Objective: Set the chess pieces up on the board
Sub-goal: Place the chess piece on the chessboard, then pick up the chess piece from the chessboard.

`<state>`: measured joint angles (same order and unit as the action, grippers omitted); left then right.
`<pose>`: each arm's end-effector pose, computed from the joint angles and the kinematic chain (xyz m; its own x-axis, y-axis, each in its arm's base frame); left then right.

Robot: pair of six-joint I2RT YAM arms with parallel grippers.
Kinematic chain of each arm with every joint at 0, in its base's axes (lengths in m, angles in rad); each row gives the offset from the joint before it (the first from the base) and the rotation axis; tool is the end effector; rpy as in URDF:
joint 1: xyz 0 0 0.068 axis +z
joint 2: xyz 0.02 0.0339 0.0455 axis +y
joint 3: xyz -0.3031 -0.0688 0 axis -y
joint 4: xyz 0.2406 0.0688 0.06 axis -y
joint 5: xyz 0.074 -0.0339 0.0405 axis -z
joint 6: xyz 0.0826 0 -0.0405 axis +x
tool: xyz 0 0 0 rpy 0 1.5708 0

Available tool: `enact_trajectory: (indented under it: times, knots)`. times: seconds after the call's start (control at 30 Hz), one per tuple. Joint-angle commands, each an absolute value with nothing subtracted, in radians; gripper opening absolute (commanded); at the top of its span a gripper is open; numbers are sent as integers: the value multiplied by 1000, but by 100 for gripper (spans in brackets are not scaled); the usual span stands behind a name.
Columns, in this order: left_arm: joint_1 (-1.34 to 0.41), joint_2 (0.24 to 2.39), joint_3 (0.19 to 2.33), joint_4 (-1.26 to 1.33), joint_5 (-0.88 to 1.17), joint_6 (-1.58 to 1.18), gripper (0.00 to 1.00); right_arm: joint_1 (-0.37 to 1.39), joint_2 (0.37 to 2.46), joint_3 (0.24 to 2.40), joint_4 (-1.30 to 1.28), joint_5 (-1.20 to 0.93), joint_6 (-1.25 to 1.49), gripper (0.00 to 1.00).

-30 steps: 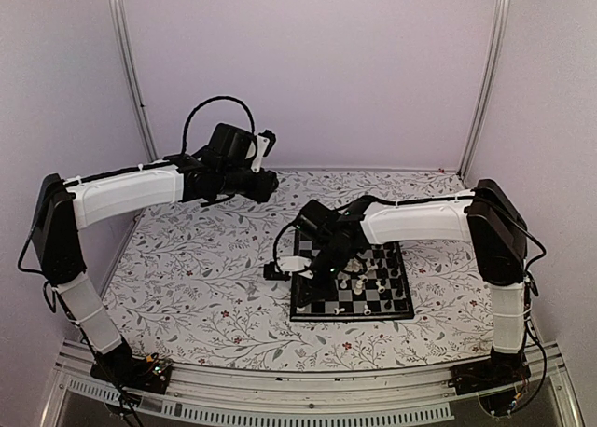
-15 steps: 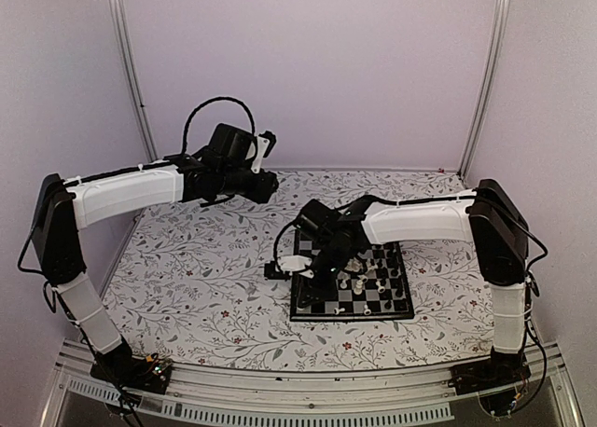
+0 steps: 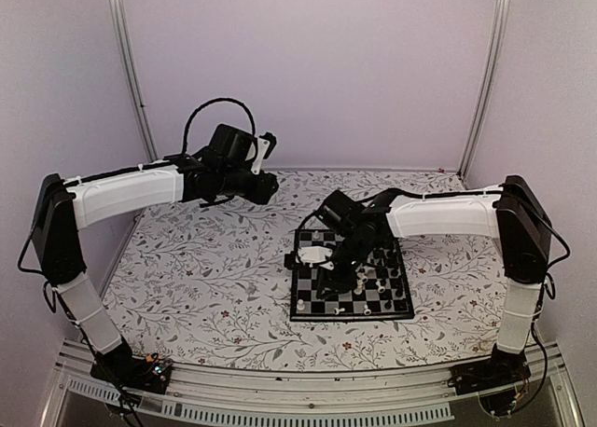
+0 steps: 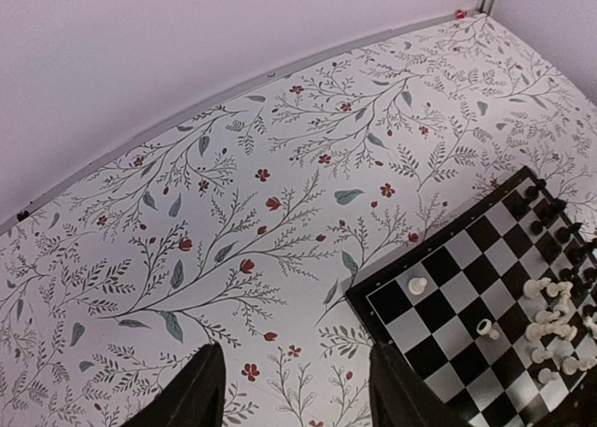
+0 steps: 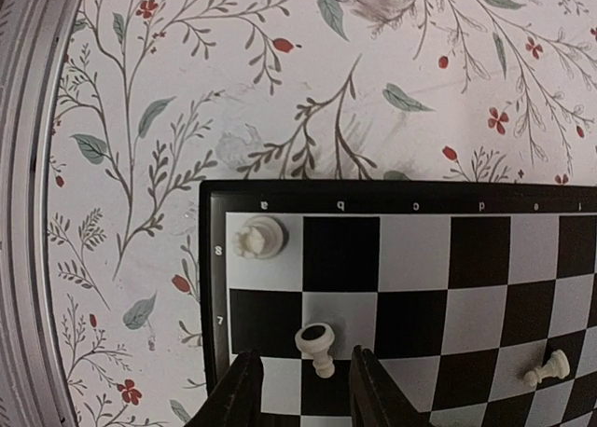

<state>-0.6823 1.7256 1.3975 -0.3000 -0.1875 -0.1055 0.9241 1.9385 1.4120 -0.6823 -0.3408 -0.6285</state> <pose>0.3507 -0.2651 0.3011 -0.5064 0.2782 -0.8162 0.4516 0.8919 0.0237 0.2316 0.3525 0.1853 0.0283 -0.8821 -0.4702 -0.9974 -0.0558 0.0446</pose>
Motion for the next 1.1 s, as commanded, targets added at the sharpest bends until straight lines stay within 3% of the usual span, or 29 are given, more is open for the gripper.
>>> enact_trajectory:
  times: [0.0, 0.63, 1.07]
  knots:
    - [-678, 1717, 1416, -306, -173, -98, 54, 895, 1932, 1364, -648, -293, -654, 36]
    - [-684, 1727, 1419, -308, -165, -92, 54, 887, 1992, 1345, -609, -315, -673, 36]
    - [-692, 1744, 1423, -314, -161, -92, 54, 887, 2003, 1334, -620, -363, -693, 21]
